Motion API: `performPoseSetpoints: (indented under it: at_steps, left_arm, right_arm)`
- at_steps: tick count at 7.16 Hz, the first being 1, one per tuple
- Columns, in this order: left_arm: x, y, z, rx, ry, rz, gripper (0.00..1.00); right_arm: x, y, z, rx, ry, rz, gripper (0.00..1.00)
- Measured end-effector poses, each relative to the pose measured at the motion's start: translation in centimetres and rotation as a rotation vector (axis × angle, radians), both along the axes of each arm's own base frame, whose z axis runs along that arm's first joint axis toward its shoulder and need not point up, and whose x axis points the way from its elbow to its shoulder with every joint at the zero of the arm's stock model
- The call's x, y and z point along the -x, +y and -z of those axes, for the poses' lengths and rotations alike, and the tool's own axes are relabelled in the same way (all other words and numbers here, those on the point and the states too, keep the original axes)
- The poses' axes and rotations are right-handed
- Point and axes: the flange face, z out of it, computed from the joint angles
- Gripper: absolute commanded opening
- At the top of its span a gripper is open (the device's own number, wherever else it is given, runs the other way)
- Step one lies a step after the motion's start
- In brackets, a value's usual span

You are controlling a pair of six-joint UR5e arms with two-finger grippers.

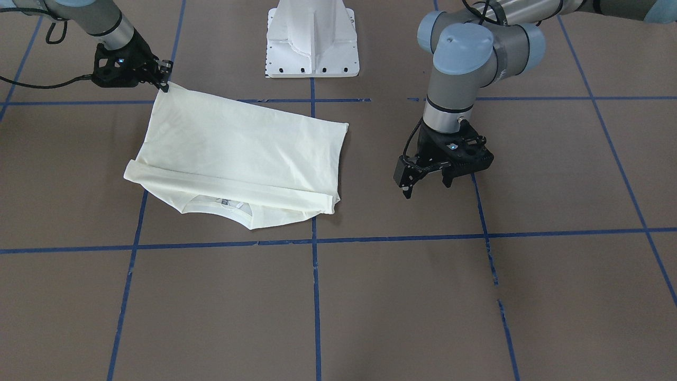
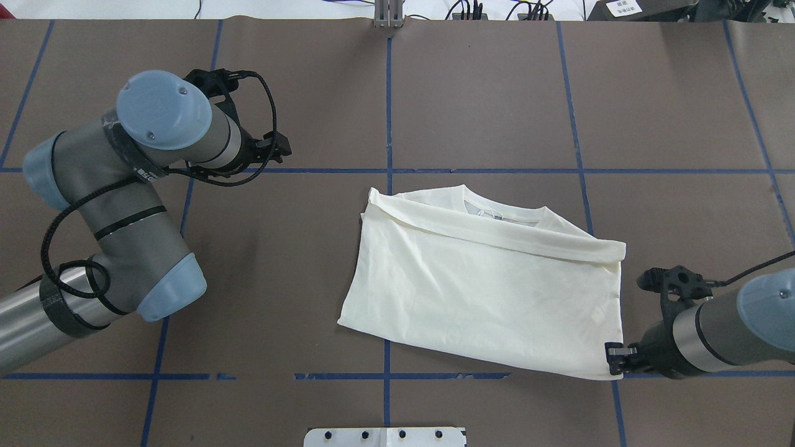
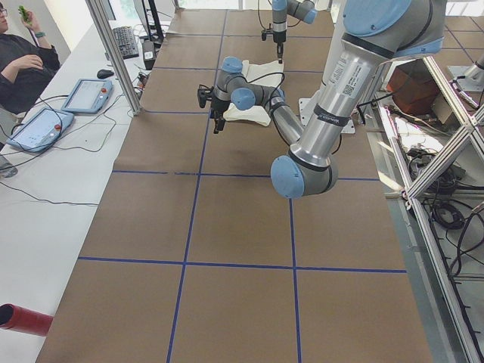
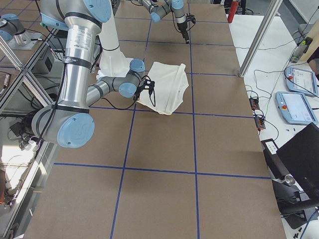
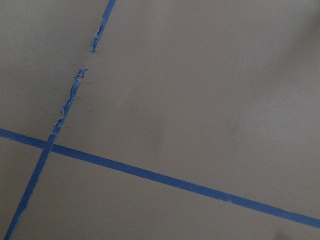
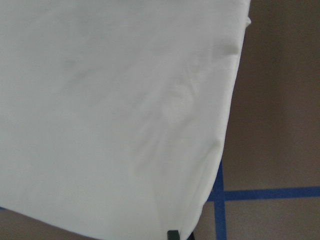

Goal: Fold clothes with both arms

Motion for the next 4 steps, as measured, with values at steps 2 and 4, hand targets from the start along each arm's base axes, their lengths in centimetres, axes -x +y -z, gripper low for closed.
performPoseSetpoints:
  at_steps: [2, 4]
  left_arm:
    - [-0.5, 1.1, 0.8, -0.004, 0.018, -0.016, 1.0]
    - [-2.6, 4.1, 1.4, 0.008, 0.043, -0.056, 1.0]
  right_arm:
    - [0.7, 2.8, 0.7, 0.041, -0.01, 0.064, 1.0]
    - [0.6, 2.7, 2.4, 0.026, -0.04, 0.048, 1.0]
